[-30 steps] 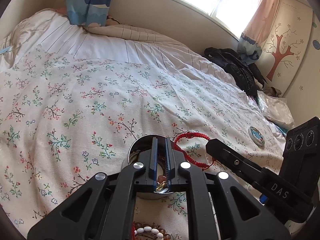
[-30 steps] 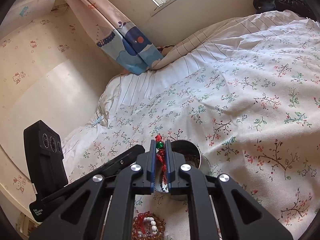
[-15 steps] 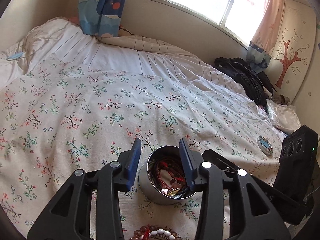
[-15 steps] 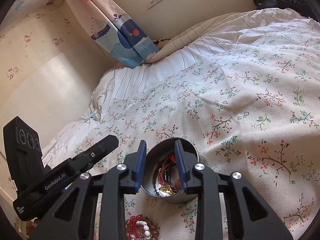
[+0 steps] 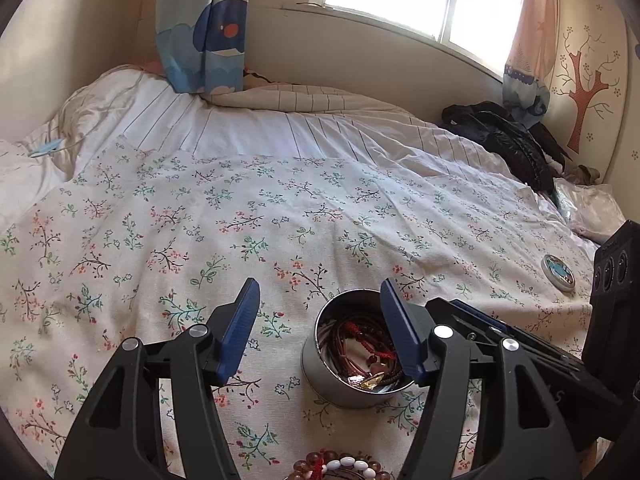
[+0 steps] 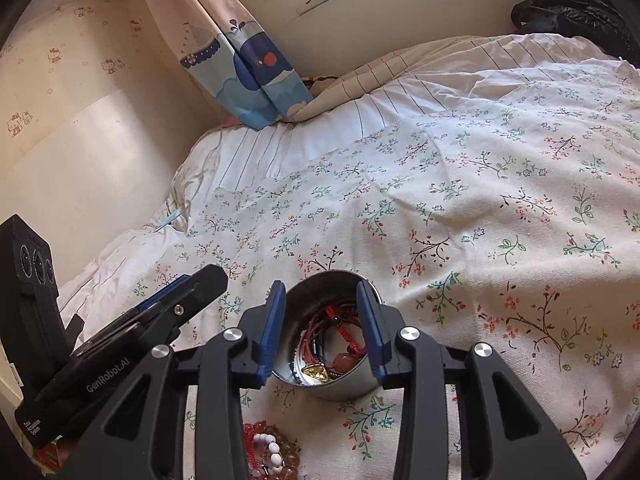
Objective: Organize jewelry
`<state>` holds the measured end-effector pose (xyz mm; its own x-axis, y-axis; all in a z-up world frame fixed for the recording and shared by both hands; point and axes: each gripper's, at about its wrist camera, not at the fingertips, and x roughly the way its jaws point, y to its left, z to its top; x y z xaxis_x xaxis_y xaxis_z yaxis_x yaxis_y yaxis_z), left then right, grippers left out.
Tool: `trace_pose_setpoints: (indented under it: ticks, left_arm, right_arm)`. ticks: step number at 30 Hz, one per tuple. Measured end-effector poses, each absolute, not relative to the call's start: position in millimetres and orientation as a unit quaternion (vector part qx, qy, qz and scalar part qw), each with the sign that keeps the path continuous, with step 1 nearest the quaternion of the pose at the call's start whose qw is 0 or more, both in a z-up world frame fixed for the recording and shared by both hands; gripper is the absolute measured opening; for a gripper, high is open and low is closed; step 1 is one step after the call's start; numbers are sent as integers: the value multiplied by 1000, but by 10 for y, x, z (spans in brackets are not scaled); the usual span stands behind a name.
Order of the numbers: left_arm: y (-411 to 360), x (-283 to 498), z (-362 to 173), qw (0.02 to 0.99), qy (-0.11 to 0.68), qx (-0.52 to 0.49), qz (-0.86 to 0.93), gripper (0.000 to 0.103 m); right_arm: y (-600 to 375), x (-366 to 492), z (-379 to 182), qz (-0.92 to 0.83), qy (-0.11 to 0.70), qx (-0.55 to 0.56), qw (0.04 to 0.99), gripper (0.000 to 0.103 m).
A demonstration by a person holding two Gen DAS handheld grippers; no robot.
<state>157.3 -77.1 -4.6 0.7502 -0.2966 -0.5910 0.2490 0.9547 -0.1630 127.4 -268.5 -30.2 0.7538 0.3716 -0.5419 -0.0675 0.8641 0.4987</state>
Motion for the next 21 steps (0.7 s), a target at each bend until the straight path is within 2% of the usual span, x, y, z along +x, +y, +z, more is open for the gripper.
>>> trace_pose_setpoints:
  ticks: [14,15,18,21]
  left_arm:
    - [-428,1530,-228,917,377,-58,-118,68]
    - [-423,1521,-255,913,385,-57,-122,68]
    - [-456,1476,-366,898,417,-38,-139,68]
    - [-550,1359,-459,889,433,3,-148,68]
  right_arm:
    - [-2850,917,-361,96,354,236,900,42]
    - [-2851,883,-359,93,355,235,900,45]
    - [-2897,794,-374,86,356,240,899,49]
    - [-2962,721,-398,79,357,250,897,49]
